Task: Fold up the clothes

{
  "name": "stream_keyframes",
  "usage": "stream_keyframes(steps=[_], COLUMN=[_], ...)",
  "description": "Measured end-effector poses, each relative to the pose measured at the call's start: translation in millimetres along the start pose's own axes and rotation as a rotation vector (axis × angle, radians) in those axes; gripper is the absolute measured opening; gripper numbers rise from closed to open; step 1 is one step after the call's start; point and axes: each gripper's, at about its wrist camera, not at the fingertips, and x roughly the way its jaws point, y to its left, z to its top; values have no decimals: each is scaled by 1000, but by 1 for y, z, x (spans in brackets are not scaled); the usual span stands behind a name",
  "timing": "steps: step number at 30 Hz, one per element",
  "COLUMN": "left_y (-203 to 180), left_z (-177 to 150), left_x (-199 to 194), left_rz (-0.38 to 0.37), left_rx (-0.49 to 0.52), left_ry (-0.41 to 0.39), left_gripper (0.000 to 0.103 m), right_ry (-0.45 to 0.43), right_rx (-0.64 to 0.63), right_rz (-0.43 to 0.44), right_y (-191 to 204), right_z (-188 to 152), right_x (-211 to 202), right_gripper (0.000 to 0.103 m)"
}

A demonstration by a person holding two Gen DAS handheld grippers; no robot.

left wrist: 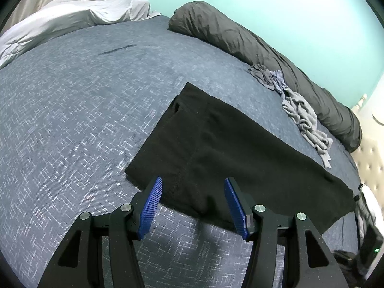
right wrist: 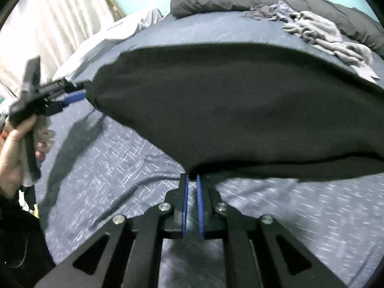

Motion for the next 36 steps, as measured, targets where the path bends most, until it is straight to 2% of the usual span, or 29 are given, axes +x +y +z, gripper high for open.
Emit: stream_keyframes(steps=[5,10,14,19,23,25,28,31,36], left_y=[-4,-9,-11,-9,-8,-9,-11,-13,-14], left_z=[0,-1,-2,-1,-1,-2,-2,-2,-1], left_x=[1,6,9,12,14,14,15,15,17], left_rz=[-1,4,10,12,15,19,22,28,41], left_rx=[7,19,30,28,27,27,30,43,43], left_ry=[2,12,21,27,30,30,27,26,21], left_gripper=[58,59,59,59,60,60,62,63,63], right_ry=[-110,-162,-155,-38,-73,-103,-157,-191,-256], right_rx=[99,176,172,142,172,179,222,333,540], right_rz=[-102,-129,-100,-133,-99,-115,-167,-237,-377], right_y=[-40,-63,-55,-46,-57,-67,-103,-159,-254], right_z=[10,29,43,29,22,23,23,17,-13], right_x=[-43,-46,-22,24,14,-3,-36,-71,-133], right_gripper=[10,10,10,10,12,20,43,44,48])
